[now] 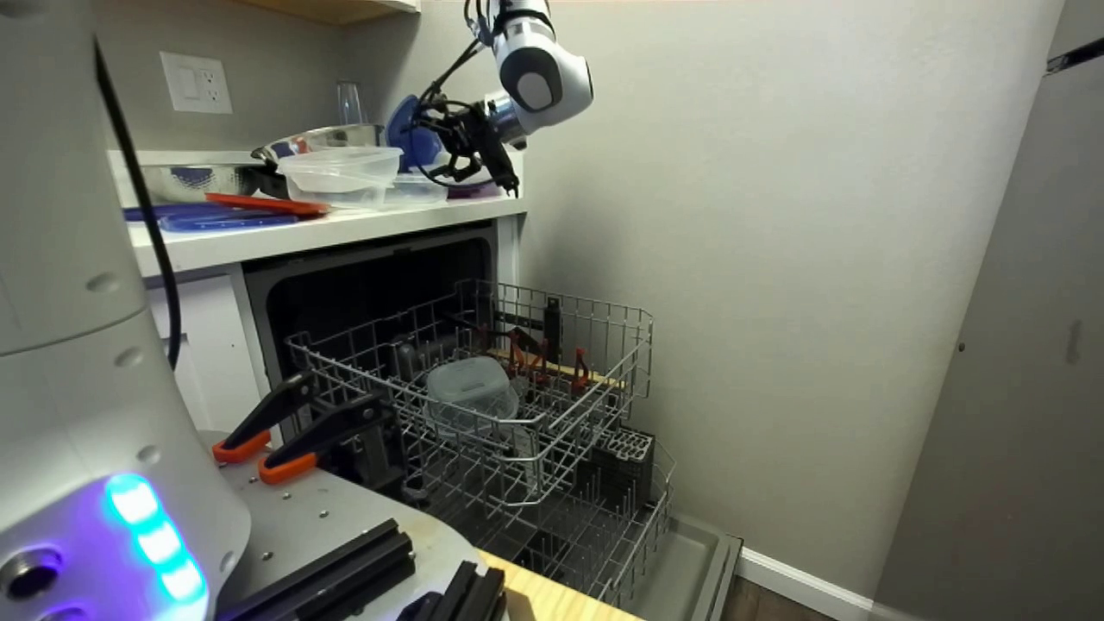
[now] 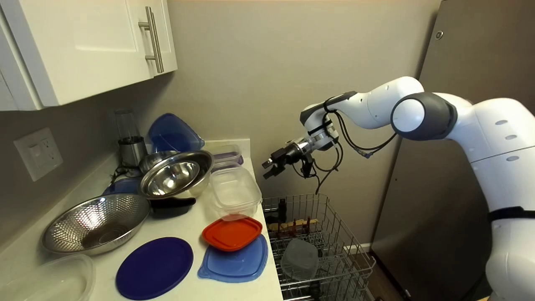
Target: Lift the lunch box on top and put it on the dish rack in the dishwasher
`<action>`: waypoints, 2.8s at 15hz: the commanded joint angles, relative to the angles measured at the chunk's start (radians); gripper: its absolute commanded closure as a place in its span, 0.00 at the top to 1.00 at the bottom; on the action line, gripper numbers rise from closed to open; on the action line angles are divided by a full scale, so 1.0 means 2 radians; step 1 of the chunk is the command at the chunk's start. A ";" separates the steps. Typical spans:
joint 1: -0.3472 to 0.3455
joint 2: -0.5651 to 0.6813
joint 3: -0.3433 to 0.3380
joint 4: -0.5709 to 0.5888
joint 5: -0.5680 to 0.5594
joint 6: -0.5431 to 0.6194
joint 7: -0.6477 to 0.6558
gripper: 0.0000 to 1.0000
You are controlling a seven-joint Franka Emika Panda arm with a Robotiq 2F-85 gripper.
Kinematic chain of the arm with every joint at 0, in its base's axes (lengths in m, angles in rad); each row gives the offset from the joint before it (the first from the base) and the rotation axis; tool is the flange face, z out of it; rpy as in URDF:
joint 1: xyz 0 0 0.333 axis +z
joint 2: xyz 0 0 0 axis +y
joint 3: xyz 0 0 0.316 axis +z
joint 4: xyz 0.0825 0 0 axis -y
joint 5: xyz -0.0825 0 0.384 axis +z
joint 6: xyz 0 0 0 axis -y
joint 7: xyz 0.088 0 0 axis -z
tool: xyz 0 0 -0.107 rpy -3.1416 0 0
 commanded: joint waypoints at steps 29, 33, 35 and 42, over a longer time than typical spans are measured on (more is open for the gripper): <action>0.046 0.263 0.068 0.350 0.052 -0.328 0.082 1.00; 0.054 0.252 0.054 0.343 0.045 -0.288 0.095 1.00; 0.056 0.247 0.048 0.340 0.043 -0.266 0.098 1.00; 0.062 0.236 0.029 0.335 0.036 -0.210 0.112 1.00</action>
